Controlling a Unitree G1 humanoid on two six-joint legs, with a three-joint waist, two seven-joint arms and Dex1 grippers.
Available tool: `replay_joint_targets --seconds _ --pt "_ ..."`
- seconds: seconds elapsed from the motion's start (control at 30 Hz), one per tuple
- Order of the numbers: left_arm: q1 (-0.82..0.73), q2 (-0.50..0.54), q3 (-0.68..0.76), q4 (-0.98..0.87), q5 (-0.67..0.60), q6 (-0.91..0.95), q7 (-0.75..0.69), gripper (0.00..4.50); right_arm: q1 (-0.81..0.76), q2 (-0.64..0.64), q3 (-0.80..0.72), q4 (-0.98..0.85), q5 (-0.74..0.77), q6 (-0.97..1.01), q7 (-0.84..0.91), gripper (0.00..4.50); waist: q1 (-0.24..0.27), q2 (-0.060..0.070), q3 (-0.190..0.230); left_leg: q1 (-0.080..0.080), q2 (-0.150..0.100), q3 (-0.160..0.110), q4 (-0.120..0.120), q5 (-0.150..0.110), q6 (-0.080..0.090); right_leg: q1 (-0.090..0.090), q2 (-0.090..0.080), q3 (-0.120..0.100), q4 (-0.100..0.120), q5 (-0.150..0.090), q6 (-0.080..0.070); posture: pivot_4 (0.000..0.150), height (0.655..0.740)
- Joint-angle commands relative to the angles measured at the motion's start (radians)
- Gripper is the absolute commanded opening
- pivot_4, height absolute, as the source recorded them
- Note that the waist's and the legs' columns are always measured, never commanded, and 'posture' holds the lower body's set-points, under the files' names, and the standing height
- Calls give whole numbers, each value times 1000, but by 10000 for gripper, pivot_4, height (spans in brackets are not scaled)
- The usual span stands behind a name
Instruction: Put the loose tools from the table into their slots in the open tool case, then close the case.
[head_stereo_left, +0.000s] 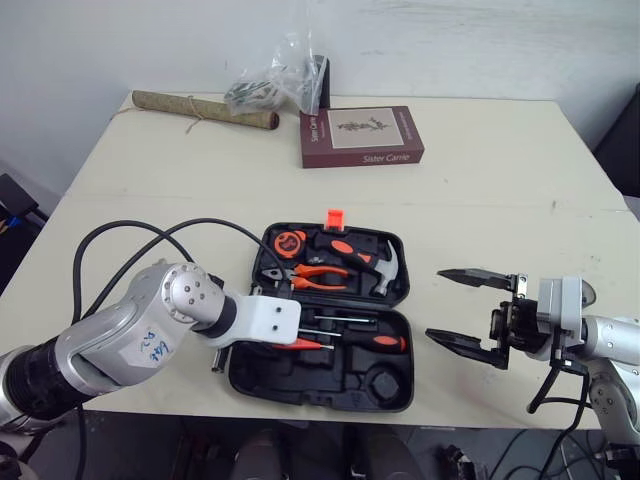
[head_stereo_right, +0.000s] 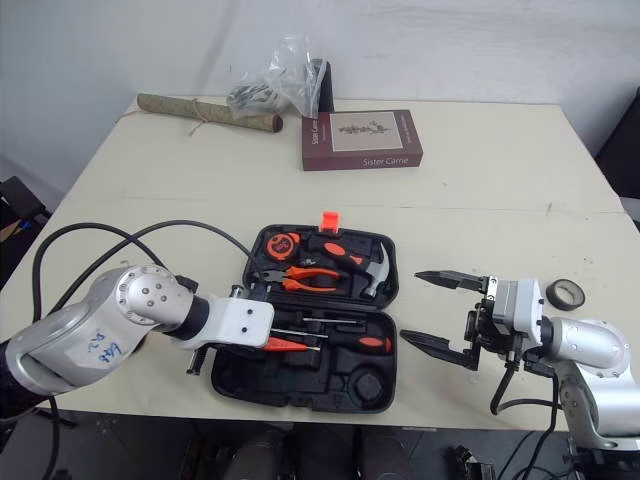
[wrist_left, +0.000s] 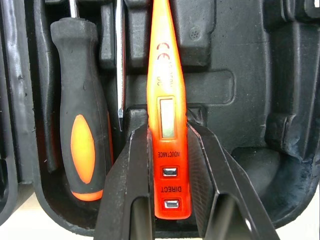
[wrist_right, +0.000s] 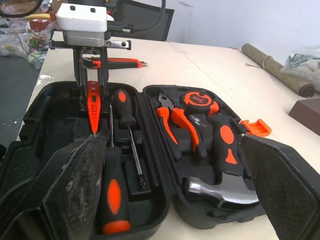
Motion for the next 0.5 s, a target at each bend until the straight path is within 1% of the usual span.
replay_joint_targets --seconds 0.03,0.2,0.27,0.37,0.43,0.5 --pt "52 39 -14 34 55 -59 -26 2941 -5 -13 -14 -30 6 2 -8 45000 0 0 0 0 0 0 0 0 0 0 0 0 0 0 0 1500 7400" --pt "87 -10 17 87 87 -157 -2 2941 -11 -11 -8 -27 2 3 -13 45000 4 1 -1 1 0 0 0 0 0 0 0 1 1 0 0 1500 7400" --pt "101 -27 47 102 83 -210 -3 13450 -13 -9 -7 -21 1 0 -11 45000 6 2 -1 1 0 0 1 0 0 0 0 1 1 0 0 1500 7400" --pt "134 -30 141 104 34 -301 -32 25750 -14 -7 -7 -10 -2 -5 -4 45000 13 1 -1 1 -1 0 2 0 0 0 0 1 1 0 0 1500 7400" --pt "174 -11 253 62 -58 -304 -76 25750 -16 -7 -8 0 -2 -10 4 45000 13 1 -1 0 0 0 2 -1 1 0 0 1 1 0 0 1500 7400" --pt "220 30 371 18 -151 -302 -135 25750 -18 -8 -9 11 -1 -13 15 45000 7 0 0 -1 0 0 2 -1 1 -1 0 1 1 0 0 1500 7400"
